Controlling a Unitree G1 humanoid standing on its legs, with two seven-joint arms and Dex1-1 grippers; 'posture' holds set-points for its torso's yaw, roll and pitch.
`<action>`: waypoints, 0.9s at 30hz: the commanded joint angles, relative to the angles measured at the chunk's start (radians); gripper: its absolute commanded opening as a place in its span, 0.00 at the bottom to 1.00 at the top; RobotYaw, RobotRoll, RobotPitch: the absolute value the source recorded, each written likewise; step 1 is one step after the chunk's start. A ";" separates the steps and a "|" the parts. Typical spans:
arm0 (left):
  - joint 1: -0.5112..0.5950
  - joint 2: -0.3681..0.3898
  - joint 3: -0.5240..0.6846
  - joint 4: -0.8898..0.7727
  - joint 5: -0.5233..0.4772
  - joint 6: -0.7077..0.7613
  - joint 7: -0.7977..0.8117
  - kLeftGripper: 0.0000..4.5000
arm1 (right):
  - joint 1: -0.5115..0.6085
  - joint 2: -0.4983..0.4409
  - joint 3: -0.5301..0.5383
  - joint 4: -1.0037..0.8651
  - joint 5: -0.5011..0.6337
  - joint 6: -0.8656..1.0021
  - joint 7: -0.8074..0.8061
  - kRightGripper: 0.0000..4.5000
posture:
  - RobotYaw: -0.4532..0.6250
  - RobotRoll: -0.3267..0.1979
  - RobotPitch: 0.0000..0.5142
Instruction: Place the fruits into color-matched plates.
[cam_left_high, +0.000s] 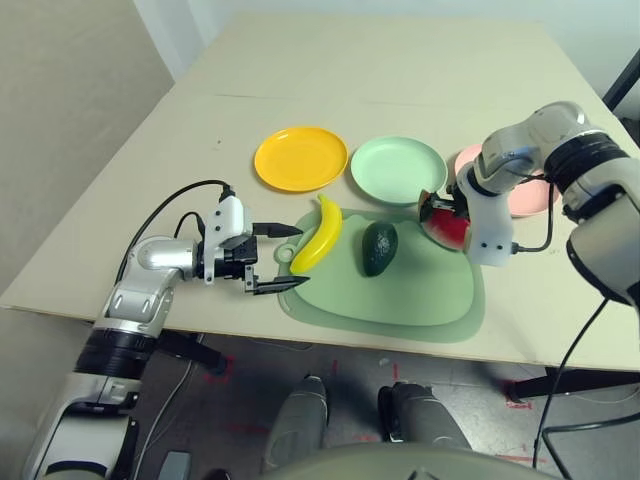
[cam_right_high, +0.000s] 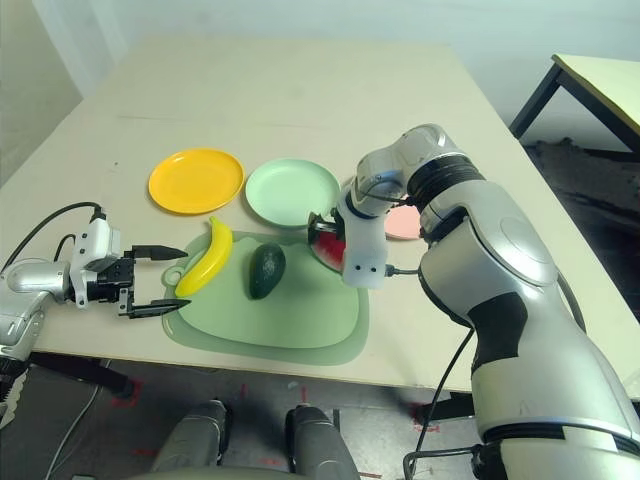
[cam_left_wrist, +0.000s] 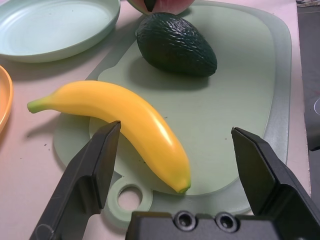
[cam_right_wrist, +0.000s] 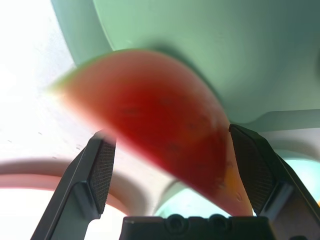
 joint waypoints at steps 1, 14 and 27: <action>0.004 0.003 0.006 -0.010 -0.004 0.005 -0.003 1.00 | -0.005 0.008 -0.012 0.014 0.038 0.013 0.045 0.99 | 0.53 0.62 0.26; -0.024 0.002 0.006 0.021 0.001 -0.004 -0.010 1.00 | 0.025 0.014 -0.045 0.035 0.146 0.047 0.185 0.99 | 0.52 0.62 0.27; -0.027 0.007 0.006 0.015 -0.002 -0.001 -0.023 1.00 | 0.132 0.024 -0.204 0.024 0.450 0.198 0.672 0.99 | 0.50 0.62 0.28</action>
